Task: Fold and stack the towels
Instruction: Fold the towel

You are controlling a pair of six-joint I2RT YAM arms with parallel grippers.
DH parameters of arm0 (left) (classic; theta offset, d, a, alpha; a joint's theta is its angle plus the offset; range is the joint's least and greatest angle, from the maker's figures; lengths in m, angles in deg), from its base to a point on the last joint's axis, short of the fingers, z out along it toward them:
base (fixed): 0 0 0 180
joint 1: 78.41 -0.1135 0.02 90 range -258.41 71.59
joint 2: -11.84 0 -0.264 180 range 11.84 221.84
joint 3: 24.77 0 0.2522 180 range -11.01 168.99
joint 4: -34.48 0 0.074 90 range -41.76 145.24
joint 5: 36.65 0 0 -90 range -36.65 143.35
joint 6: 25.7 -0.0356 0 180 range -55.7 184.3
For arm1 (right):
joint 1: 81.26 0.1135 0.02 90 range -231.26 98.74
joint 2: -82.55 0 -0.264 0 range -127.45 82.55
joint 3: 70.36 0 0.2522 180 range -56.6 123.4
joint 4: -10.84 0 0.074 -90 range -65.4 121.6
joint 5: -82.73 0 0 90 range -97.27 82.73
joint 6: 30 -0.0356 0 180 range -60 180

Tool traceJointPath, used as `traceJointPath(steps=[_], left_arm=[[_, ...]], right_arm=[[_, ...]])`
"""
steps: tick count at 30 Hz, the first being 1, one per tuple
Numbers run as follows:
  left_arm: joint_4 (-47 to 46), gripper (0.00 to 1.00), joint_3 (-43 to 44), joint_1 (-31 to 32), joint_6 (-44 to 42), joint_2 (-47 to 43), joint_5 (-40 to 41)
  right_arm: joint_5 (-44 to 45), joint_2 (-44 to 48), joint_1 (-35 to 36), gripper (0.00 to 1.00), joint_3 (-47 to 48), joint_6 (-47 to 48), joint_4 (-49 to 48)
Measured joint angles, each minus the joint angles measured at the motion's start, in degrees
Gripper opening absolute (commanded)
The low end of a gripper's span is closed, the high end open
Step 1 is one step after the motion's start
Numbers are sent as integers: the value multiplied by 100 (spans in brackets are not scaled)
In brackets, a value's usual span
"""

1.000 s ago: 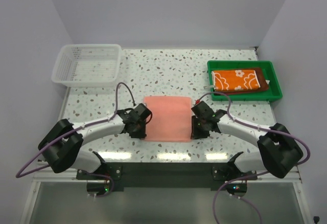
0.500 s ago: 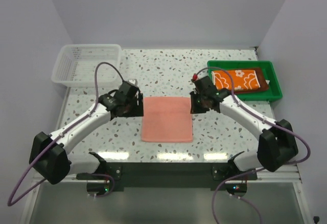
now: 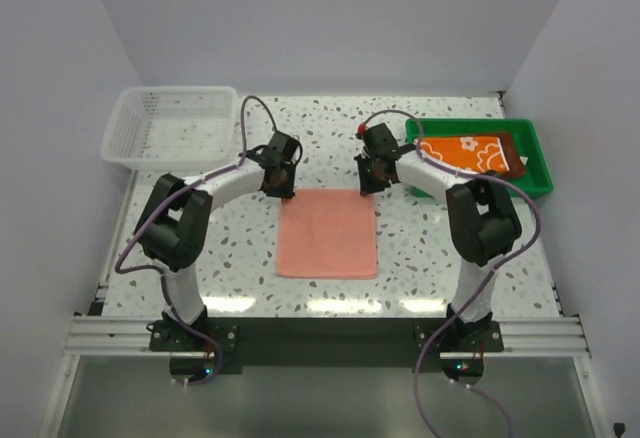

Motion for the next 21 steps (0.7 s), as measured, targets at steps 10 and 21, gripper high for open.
traceJointPath(steps=[10,21], left_arm=[[-103,41,94,-131,-249,413,98],[-131,76,382,-431,-2074,94,-249]], right_arm=[[-22,-389,-94,16,-22,496,-127],[-660,-343,-413,41,883,2398,1003]])
